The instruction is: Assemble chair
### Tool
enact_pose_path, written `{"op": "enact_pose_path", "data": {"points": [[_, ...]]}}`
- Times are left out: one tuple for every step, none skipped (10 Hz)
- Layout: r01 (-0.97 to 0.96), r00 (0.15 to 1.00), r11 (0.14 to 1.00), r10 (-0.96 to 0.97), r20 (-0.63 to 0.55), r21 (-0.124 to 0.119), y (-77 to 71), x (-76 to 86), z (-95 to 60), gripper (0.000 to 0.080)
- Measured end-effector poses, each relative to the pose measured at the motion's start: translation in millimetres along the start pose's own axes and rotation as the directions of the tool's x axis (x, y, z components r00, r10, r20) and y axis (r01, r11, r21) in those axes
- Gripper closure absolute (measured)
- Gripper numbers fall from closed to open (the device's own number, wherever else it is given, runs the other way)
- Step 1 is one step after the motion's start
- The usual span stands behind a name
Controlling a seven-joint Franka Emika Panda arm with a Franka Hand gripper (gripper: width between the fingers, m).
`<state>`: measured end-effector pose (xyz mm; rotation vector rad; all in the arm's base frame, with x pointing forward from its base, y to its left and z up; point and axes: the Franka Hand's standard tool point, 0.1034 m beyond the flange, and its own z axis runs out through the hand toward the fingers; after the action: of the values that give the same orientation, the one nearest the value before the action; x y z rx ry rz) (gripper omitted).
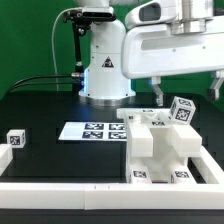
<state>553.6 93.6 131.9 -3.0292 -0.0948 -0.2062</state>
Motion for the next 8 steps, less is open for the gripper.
{"op": "enact_pose_path", "data": {"points": [[-0.011,1.0,1.0,0.011,0.013,0.003,-2.8,0.9,-0.4,0.0151],[-0.011,1.0,1.0,0.011,0.008,0.002,-2.5,1.7,-0.3,0.0151],[-0.033,0.999,0.999,0.033,0.017,0.0,-2.7,0.9,0.0,0.0151],[-0.161,0.986,0.986,0.162,0.043,-0.036,-3.9,2.4,-1.8,0.0151],[-0.263,0.964,0.964,0.264,0.017,-0.044,-5.2,5.8,0.2,0.0151],[-0.259,0.965,0.965,0.26,0.017,-0.046,-5.3,4.9,1.4,0.0151],[-0.259,0.965,0.965,0.26,0.017,-0.046,-5.1,5.0,1.4,0.0151],[-0.259,0.965,0.965,0.26,0.017,-0.046,-5.1,5.0,1.5,0.0151]]}}
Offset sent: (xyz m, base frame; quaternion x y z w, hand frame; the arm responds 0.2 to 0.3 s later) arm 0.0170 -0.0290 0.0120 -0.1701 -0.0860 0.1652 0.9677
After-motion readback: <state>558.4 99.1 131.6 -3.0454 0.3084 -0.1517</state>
